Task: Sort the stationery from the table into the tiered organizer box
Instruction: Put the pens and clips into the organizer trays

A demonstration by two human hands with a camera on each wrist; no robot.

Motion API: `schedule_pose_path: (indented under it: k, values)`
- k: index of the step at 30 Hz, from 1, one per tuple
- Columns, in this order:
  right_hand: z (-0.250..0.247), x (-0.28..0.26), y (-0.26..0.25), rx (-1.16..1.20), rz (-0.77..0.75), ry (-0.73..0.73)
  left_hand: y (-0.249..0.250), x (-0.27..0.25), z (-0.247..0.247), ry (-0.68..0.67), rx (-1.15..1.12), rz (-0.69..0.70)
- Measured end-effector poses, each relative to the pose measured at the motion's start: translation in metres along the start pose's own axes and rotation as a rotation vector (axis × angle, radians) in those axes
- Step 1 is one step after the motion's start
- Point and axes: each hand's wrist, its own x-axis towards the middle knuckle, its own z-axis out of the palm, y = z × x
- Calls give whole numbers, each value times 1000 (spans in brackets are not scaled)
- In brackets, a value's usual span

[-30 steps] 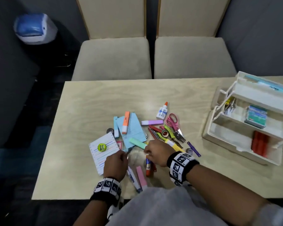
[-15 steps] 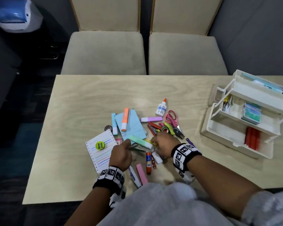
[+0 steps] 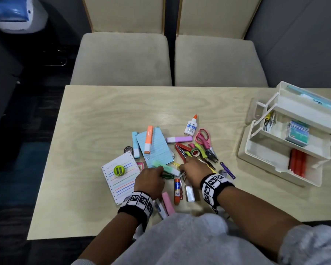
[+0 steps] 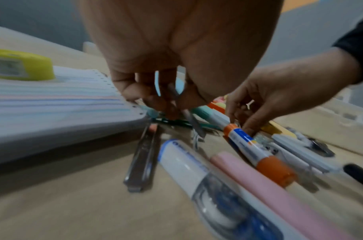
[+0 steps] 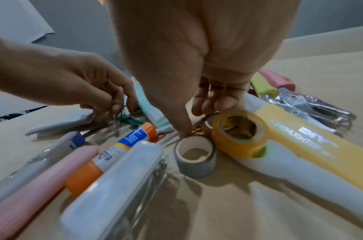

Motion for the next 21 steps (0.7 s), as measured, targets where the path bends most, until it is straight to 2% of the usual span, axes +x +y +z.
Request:
schedule_pose_path:
  k: [5, 8, 14, 21]
  values:
    - [3, -5, 6, -11, -26, 39, 5, -11, 15, -34, 197, -14]
    - [6, -7, 12, -32, -53, 73, 6, -14, 23, -23, 284, 24]
    - [7, -14, 16, -99, -124, 101, 7, -8, 23, -37, 358, 73]
    - [9, -9, 5, -220, -154, 22, 17, -7, 22, -63, 461, 124]
